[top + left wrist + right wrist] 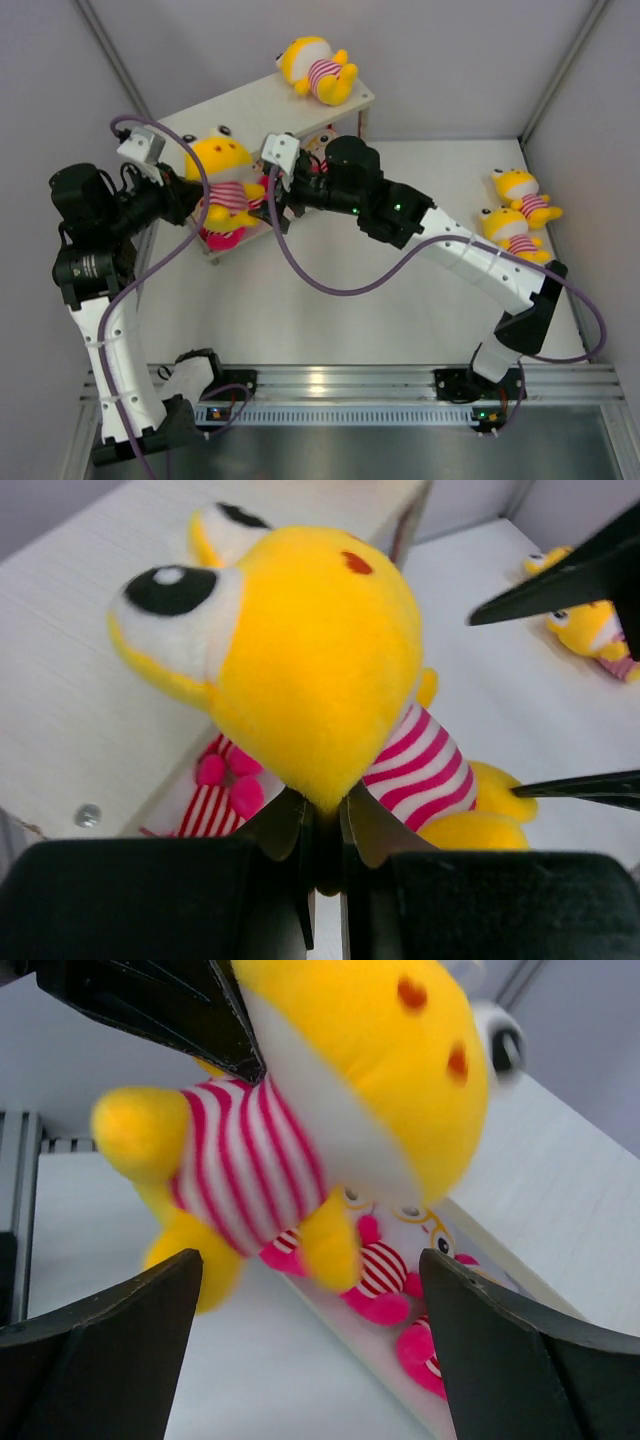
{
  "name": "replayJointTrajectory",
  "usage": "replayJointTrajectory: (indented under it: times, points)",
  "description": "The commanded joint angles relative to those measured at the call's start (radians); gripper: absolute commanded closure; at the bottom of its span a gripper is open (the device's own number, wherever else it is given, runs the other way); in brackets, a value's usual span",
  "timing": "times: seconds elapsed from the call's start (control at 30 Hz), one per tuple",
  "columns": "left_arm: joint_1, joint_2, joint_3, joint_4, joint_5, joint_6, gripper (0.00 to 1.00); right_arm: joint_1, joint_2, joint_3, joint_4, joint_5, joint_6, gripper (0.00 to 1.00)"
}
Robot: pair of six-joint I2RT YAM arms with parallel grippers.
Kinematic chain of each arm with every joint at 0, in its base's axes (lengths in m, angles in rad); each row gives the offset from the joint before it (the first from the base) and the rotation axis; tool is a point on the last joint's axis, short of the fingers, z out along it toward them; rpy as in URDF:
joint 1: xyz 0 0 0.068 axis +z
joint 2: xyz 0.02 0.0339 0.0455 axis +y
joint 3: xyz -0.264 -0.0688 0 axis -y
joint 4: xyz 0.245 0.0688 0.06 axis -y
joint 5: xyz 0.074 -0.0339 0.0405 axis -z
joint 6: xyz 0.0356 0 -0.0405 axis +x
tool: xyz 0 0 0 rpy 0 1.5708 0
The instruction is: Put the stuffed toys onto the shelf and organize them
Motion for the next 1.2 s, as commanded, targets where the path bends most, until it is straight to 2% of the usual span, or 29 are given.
replayJointTrajectory:
  times: [0.0, 0.07, 0.3, 0.57, 0.8, 0.83, 0.87, 0.97, 1.03, 1.17]
  points:
    - [0.006, 0.054, 0.048, 0.284, -0.180, -0.212, 1.00, -0.058, -0.074, -0.012, 0.152, 0.075, 0.135, 0.10]
    - [0.006, 0.074, 0.054, 0.336, -0.289, -0.238, 1.00, -0.098, -0.103, -0.064, 0.173, 0.052, 0.168, 0.10]
    - [0.006, 0.200, 0.122, 0.361, -0.444, -0.178, 1.00, -0.113, -0.151, -0.189, 0.179, -0.013, 0.155, 0.10]
    - [0.008, 0.298, 0.165, 0.324, -0.471, -0.050, 1.00, -0.113, -0.187, -0.270, 0.191, -0.027, 0.152, 0.10]
    - [0.014, 0.327, 0.116, 0.277, -0.420, -0.036, 1.00, -0.133, -0.220, -0.331, 0.229, 0.027, 0.202, 0.04]
    - [0.014, 0.329, 0.119, 0.266, -0.435, -0.028, 0.97, -0.135, -0.220, -0.337, 0.226, 0.033, 0.213, 0.04]
    - [0.016, 0.329, 0.120, 0.249, -0.449, -0.023, 0.88, -0.138, -0.220, -0.341, 0.223, 0.045, 0.219, 0.04]
    - [0.016, 0.303, 0.116, 0.246, -0.492, -0.002, 0.51, -0.149, -0.230, -0.363, 0.226, 0.056, 0.242, 0.02]
    - [0.016, 0.292, 0.122, 0.247, -0.510, 0.010, 0.42, -0.156, -0.244, -0.388, 0.242, 0.059, 0.256, 0.02]
    - [0.016, 0.277, 0.154, 0.249, -0.564, 0.024, 0.33, -0.170, -0.267, -0.420, 0.263, 0.067, 0.291, 0.01]
